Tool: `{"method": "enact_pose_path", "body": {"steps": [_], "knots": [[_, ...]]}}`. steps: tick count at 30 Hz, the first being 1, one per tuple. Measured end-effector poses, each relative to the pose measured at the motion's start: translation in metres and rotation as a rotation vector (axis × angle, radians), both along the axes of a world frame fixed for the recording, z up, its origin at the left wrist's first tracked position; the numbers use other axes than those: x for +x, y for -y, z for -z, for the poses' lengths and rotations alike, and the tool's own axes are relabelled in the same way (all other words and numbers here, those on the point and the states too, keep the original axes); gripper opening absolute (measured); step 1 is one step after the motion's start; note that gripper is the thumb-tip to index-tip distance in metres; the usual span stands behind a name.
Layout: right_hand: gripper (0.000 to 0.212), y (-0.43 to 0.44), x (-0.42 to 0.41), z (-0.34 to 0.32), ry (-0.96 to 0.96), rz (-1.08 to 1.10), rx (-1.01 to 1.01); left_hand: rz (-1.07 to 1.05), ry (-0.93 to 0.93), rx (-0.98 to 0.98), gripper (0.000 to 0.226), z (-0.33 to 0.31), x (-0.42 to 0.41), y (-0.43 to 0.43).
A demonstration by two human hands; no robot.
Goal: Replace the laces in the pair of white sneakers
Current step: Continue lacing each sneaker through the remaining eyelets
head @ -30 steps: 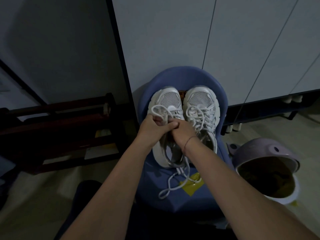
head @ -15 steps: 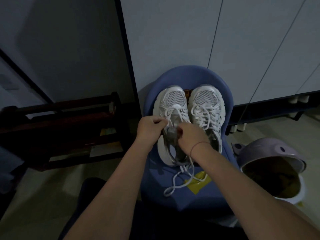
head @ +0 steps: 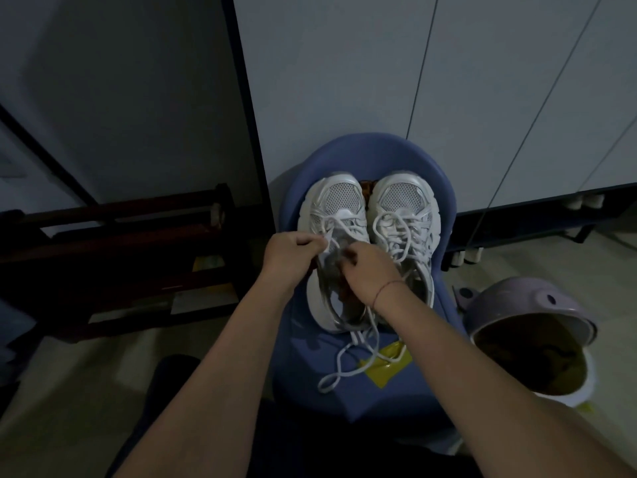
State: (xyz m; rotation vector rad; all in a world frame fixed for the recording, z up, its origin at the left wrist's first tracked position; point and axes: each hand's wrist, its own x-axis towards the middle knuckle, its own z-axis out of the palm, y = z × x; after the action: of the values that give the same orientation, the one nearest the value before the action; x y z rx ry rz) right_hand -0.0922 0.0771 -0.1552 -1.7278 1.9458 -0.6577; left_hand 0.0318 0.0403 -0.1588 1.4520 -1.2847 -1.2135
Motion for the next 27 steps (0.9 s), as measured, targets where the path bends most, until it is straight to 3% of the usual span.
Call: {"method": "enact_pose_path", "body": {"steps": [4, 12, 16, 19, 22, 24, 27], "knots": [[0.019, 0.014, 0.004, 0.005, 0.233, 0.079, -0.156, 0.018, 0.003, -0.003, 0.007, -0.003, 0.001, -0.001], [0.021, 0.020, -0.003, 0.001, 0.019, -0.052, -0.083, 0.001, -0.043, 0.003, 0.009, -0.003, -0.002, -0.002], [0.021, 0.005, -0.013, -0.011, 0.029, -0.212, 0.211, -0.009, -0.048, -0.003, 0.013, -0.002, -0.003, -0.004], [0.022, -0.015, -0.020, -0.022, -0.101, -0.477, 0.501, 0.002, -0.072, 0.010, 0.016, -0.001, -0.002, -0.004], [0.019, -0.030, -0.027, -0.028, -0.166, -0.660, 0.645, 0.009, -0.088, 0.013, 0.017, -0.001, -0.001, -0.004], [0.020, -0.029, -0.031, -0.026, -0.055, -0.565, 0.579, -0.002, -0.085, 0.021, 0.014, -0.001, -0.002, -0.003], [0.015, -0.018, -0.029, -0.019, 0.309, -0.220, 0.316, -0.001, -0.072, 0.027, 0.013, -0.003, -0.003, -0.004]]}}
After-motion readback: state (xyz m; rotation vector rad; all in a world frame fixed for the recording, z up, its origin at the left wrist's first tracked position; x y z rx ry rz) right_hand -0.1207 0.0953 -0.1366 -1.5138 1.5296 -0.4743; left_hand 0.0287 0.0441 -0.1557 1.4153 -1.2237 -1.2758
